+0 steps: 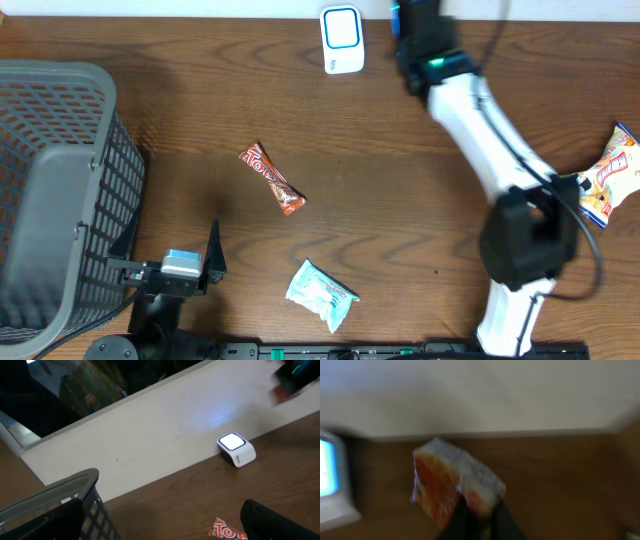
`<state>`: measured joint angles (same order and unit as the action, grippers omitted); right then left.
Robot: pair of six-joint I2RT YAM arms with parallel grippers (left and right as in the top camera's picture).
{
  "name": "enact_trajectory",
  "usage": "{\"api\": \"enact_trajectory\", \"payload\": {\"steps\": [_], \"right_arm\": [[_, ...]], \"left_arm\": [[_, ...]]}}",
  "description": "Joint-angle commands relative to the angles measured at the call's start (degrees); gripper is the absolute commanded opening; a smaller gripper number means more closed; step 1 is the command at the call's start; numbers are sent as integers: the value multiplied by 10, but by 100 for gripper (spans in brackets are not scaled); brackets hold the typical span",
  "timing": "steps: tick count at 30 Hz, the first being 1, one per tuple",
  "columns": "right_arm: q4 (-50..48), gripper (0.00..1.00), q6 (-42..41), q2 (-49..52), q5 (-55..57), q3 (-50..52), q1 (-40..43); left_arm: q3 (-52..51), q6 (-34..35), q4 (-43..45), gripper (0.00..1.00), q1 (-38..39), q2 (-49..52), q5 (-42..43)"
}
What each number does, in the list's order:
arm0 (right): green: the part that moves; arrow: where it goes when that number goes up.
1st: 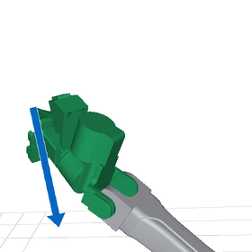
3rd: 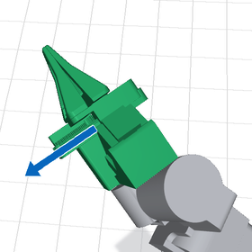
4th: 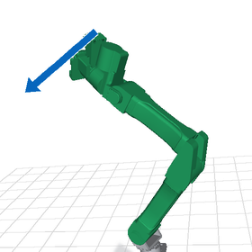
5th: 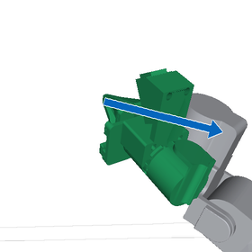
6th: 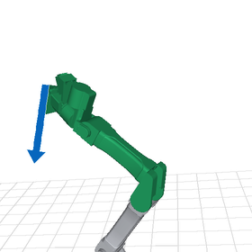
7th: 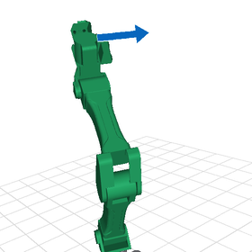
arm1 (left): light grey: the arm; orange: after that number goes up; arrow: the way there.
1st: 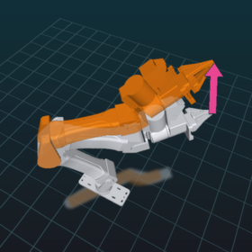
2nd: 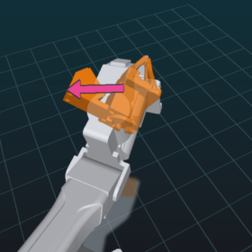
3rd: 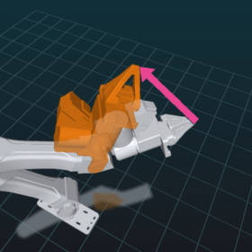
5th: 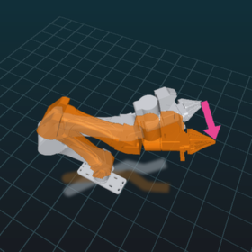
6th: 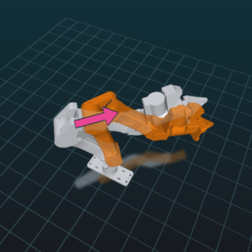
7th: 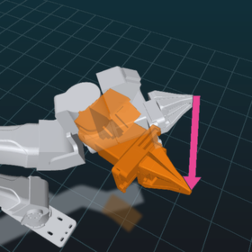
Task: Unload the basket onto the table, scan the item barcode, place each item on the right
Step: 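Carry the orange packet to the far right and release it, then reach the right gripper to the chocolate bar and grasp it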
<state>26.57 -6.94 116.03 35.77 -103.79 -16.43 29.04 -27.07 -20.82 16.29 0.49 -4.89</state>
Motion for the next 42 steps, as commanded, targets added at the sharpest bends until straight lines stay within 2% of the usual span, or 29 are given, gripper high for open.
{"api": "enact_trajectory", "payload": {"steps": [1,4,8,17,19,20,22,24,25,28,33,37,40,42], "right_arm": [[80,1,-2,-4,97,0,67],[143,1,-34,2,97,9,126],[146,1,-42,17,58,44,213],[39,1,-42,53,10,162,370],[30,5,-42,53,-18,164,391],[30,13,-42,51,-31,161,398],[35,43,-42,43,-49,151,405],[47,78,-42,28,-63,139,404],[52,99,-42,16,-75,131,402],[65,99,-42,-25,-147,113,388],[91,99,-42,-125,-386,110,347],[110,99,-42,-168,-544,110,300],[126,99,-46,-172,-679,110,238],[145,99,-44,-163,-696,111,169]], "left_arm": [[2,-3,1,100,3,-3,-7],[2,-3,1,100,3,-3,-7],[2,-3,1,100,3,-3,-7],[2,-3,-2,100,3,-3,-7],[2,-3,-2,100,3,-3,-7],[2,-3,-4,100,3,-3,-7],[2,-3,-8,100,3,-3,-7],[2,-3,-10,100,3,-3,-7],[2,-3,-10,100,3,-3,-7],[2,-3,-10,100,3,-3,-7],[2,-3,-10,100,3,-3,-7],[2,-3,-8,100,3,-3,-7],[2,-3,-5,100,3,-3,-7],[2,-3,-3,100,3,-3,-7]]}}
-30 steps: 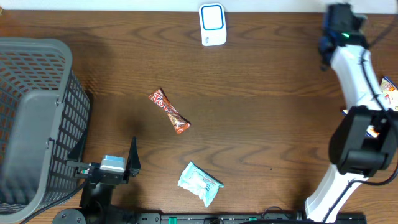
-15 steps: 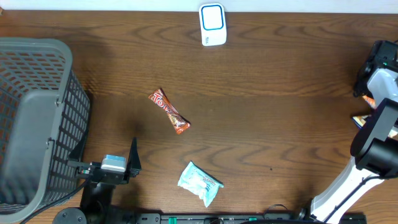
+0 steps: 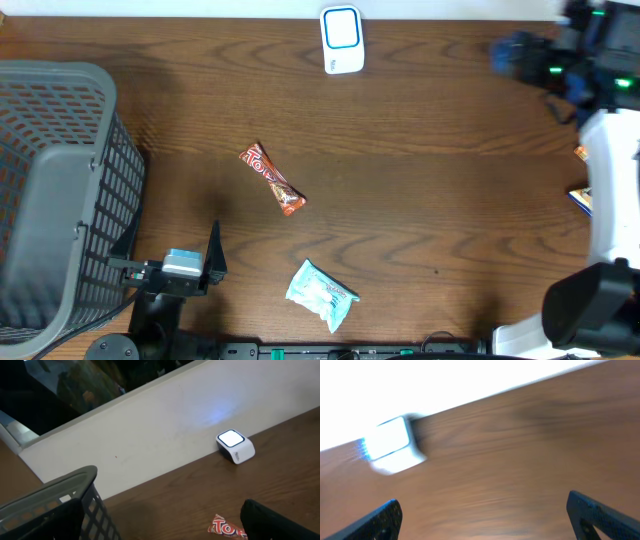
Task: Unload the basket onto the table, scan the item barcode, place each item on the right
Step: 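Reach the right gripper to the chocolate bar and grasp it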
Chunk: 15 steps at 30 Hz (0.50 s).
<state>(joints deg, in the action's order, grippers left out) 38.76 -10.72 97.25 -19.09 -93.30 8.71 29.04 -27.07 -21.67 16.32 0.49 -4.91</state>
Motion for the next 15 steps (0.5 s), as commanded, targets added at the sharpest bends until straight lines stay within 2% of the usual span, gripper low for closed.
{"api": "enact_trajectory", "payload": {"steps": [1,5,8,10,12,15], "right_arm": [[30,99,4,30,-135,6,-111],[32,99,31,65,-40,12,-231],[31,99,37,106,-9,12,-311],[17,97,62,134,-8,12,-358],[-5,99,90,164,8,12,-400],[-43,99,108,212,85,12,-452]], "left_arm": [[2,-3,8,100,3,-3,-7],[2,-4,14,100,3,-3,-7],[2,-16,16,100,3,-3,-8],[2,-38,16,100,3,-3,-8],[2,-49,16,100,3,-3,-8],[2,-49,16,100,3,-3,-8]]}}
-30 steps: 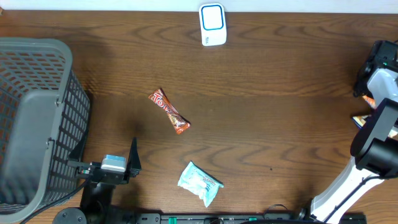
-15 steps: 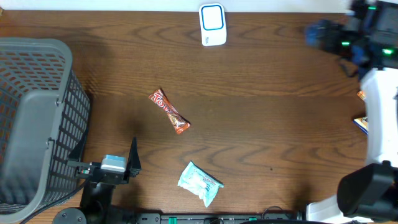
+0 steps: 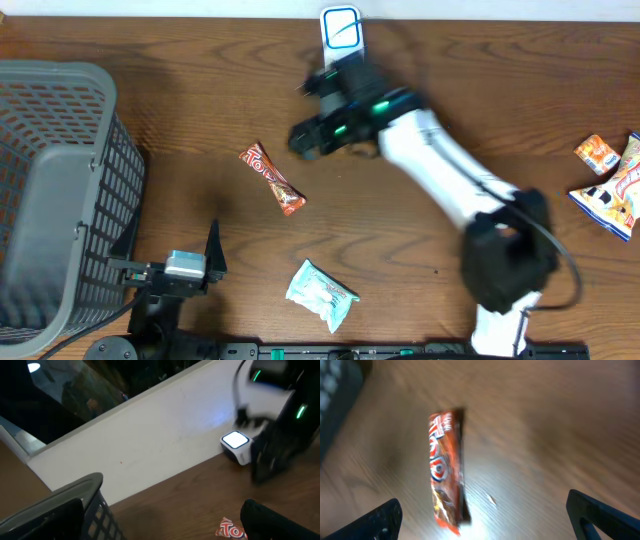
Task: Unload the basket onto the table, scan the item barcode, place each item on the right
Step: 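Reach the right gripper to the chocolate bar and grasp it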
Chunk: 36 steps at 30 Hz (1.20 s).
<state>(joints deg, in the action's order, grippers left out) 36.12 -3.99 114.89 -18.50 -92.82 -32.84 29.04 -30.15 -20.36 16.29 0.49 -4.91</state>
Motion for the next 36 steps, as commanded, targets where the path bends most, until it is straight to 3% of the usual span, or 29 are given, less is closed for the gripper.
{"api": "enact_trajectory", "payload": {"steps": [1,4,8,18,25,27,30,36], "right_arm": [[-26,99,41,47,101,7,-49],[-51,93,41,78,147,7,-85],[-74,75,64,89,191,7,-118],[-93,69,85,113,209,7,-160],[-104,46,114,161,232,7,-179],[-103,33,114,166,240,7,-183],[-99,3,114,167,267,7,-188],[-53,1,54,132,248,4,-174]], "left_arm": [[2,-18,3,100,3,-3,-8],[2,-18,3,100,3,-3,-8],[2,-18,3,100,3,-3,-8],[2,-18,3,100,3,-3,-7],[2,-18,3,99,3,-3,-7],[2,-18,3,100,3,-3,-7],[2,-18,3,100,3,-3,-7],[2,-18,3,100,3,-3,-7]]}}
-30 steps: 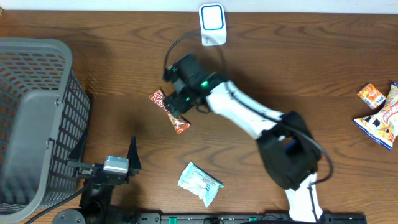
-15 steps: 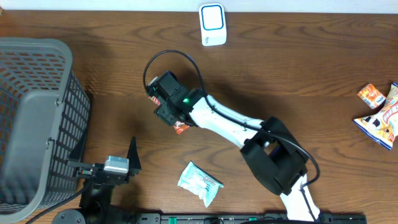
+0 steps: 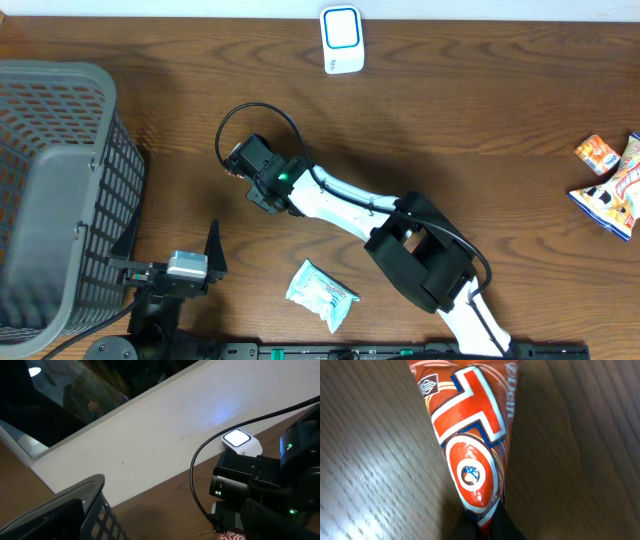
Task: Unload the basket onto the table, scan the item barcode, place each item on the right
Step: 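Reach the right gripper to the chocolate bar and grasp it, then lift the chocolate bar and rotate it toward the scanner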
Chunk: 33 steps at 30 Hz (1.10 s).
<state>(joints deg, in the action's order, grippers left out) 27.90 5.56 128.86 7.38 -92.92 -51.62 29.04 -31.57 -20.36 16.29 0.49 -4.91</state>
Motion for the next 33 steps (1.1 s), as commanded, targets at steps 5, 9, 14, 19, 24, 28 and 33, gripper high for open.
{"api": "enact_trajectory", "payload": {"steps": [5,9,14,19,24,28,33], "right_arm": [[99,1,-38,-68,-273,3,70],[171,1,41,-94,-588,3,147],[268,1,126,-85,-850,5,229],[338,1,151,-81,-949,7,257],[441,1,142,-81,-968,7,254],[477,1,142,-81,-968,7,246],[512,1,142,-81,-968,7,237]], "left_arm": [[2,-4,3,99,3,-3,-7],[2,-3,3,100,3,-3,-7],[2,-3,3,100,3,-3,-7],[2,-3,3,100,3,-3,-7],[2,-3,3,100,3,-3,-7],[2,-3,3,100,3,-3,-7],[2,-3,3,100,3,-3,-7]]}}
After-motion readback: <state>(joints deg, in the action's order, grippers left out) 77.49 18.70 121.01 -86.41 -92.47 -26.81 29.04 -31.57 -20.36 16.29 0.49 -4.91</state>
